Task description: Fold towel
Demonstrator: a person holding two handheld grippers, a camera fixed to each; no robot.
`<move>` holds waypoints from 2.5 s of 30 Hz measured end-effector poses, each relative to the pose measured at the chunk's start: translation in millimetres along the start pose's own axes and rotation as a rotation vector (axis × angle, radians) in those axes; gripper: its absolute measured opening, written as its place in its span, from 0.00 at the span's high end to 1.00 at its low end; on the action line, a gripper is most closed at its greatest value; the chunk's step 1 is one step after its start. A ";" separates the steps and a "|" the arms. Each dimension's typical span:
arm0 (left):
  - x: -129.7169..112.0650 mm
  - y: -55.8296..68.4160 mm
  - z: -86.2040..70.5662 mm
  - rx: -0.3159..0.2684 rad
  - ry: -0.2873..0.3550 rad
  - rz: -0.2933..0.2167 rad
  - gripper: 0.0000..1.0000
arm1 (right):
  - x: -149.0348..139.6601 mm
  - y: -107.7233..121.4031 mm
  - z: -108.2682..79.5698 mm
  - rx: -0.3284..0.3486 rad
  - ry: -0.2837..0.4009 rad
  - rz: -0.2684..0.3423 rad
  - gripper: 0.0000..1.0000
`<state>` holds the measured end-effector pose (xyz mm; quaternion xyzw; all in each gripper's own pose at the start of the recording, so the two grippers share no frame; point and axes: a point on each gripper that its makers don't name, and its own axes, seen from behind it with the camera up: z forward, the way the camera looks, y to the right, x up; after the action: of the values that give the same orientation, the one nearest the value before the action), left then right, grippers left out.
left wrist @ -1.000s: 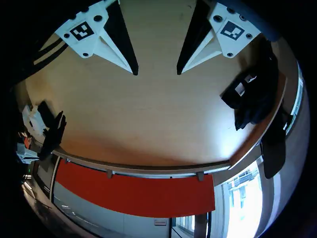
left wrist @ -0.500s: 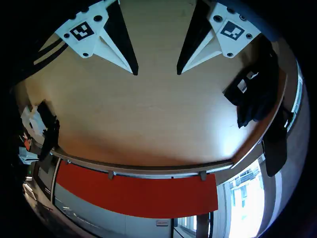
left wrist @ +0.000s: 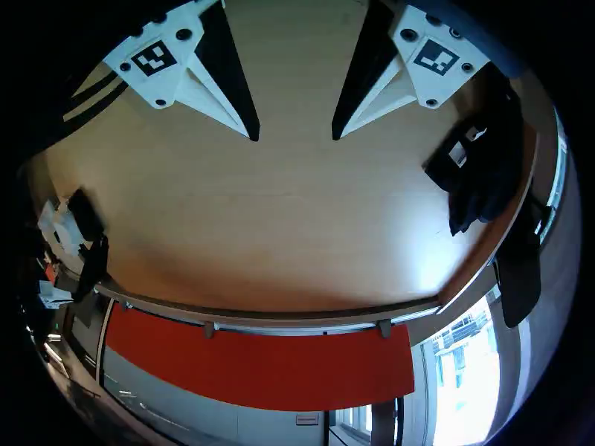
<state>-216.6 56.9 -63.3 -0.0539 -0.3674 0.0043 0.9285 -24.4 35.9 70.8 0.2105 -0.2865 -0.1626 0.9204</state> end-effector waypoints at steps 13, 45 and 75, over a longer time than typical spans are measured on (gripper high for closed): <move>3.5 6.3 6.1 0.001 -0.009 0.009 0.29 | -13.6 54.3 3.1 -0.063 -0.030 0.026 0.95; 4.2 16.4 11.0 0.015 -0.030 0.019 0.29 | -41.5 119.5 26.5 -0.096 -0.095 0.063 0.95; 7.4 31.1 14.3 -0.011 -0.028 0.037 0.29 | -145.6 113.9 -34.9 -0.115 -0.233 0.119 0.96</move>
<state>-220.0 89.6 -51.1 -0.0657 -0.3794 0.0201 0.9227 -97.3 205.1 32.6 0.1198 -0.3935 -0.1471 0.8995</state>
